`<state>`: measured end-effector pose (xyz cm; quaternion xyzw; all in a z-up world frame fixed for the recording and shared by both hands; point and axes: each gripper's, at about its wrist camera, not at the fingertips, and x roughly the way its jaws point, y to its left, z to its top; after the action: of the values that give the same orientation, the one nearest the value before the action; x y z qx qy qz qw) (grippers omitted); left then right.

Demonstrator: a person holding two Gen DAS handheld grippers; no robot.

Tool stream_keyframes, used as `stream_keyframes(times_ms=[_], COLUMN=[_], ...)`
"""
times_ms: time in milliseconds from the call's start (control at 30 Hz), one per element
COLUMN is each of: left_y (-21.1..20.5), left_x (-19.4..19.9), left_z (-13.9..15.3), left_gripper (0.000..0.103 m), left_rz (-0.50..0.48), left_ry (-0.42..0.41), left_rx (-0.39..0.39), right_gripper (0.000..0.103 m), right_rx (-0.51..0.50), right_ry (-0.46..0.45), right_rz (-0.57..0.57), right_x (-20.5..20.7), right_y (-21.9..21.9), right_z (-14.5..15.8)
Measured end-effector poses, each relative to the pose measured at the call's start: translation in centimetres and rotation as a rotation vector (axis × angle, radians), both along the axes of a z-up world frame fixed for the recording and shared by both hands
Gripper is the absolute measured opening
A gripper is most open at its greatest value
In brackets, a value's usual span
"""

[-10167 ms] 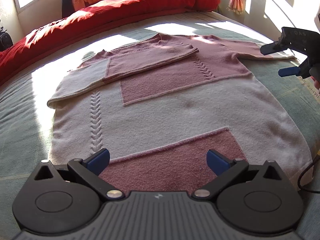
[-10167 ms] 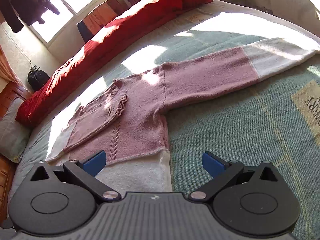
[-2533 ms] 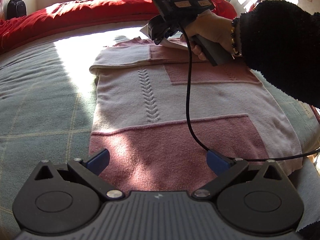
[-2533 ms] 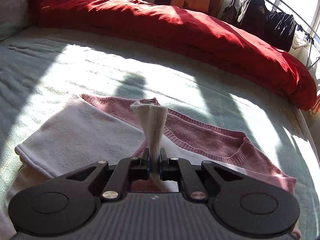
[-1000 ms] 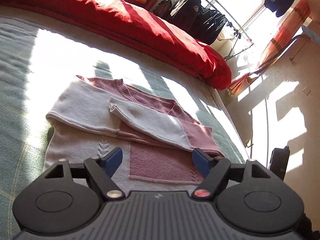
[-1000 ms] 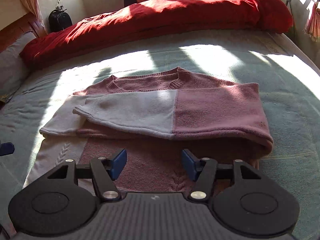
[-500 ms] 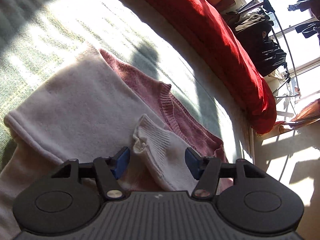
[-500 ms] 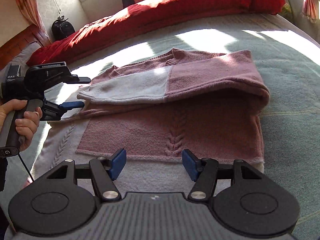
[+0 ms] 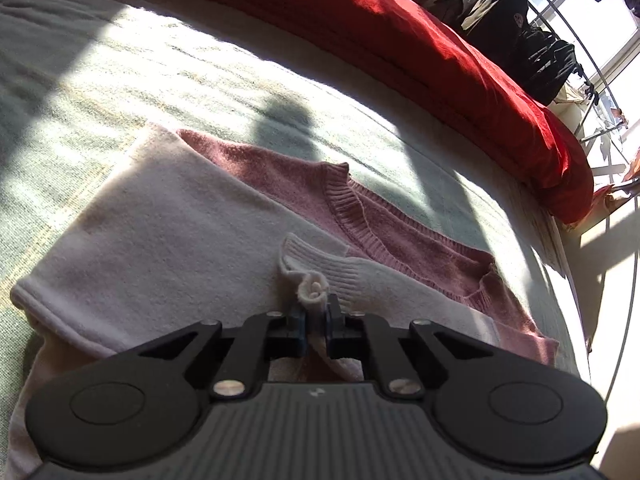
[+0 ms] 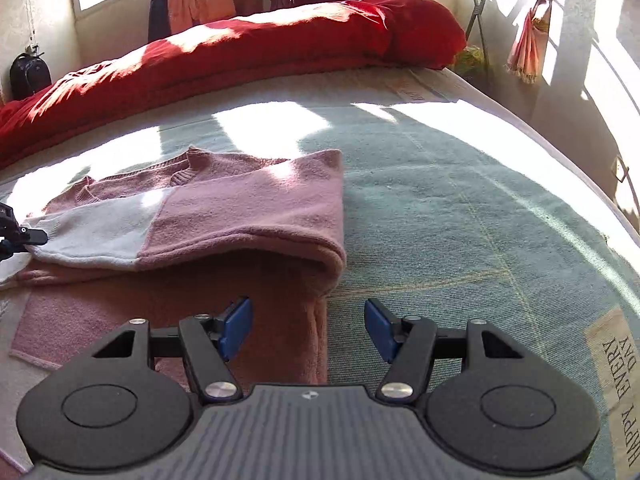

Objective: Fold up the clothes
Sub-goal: 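Press the open left gripper onto the folded white cuff to flatten it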

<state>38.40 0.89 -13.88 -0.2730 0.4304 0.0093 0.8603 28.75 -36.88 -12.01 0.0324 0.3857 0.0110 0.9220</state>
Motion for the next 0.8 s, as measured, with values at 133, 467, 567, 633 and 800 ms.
stream_keyframes(times_ms=[133,467,567,633,800], left_y=[-0.2,0.2,0.3,0.1,-2.3], left_x=[-0.1,-0.4,-1.1,-1.8,-1.8], left_z=[0.0,0.2,1.6,2.9,6.1], left_gripper=[0.008,0.015,0.014,0.014,0.024], left_rz=[-0.015,-0.056,-0.084,-0.107,-0.213], left_ry=[-0.01,-0.025,-0.044,-0.068,-0.14], left_rx=[0.023,0.079,0.102,0.132,0.106], right_gripper=[0.066,0.073,0.068,0.048,0.029], right_rx=[-0.046,-0.13,-0.111,-0.09,-0.008], right_ry=[-0.005,0.046,0.03,0.005,-0.052], right_rz=[-0.034,-0.016,0.01,0.035,0.104], right_x=[2.2,2.7,1.5,0.8,2.5], right_y=[-1.2,-3.1,-3.3,-3.3,-2.0], right_z=[-0.5,-1.2,0.6,2.1,4.2])
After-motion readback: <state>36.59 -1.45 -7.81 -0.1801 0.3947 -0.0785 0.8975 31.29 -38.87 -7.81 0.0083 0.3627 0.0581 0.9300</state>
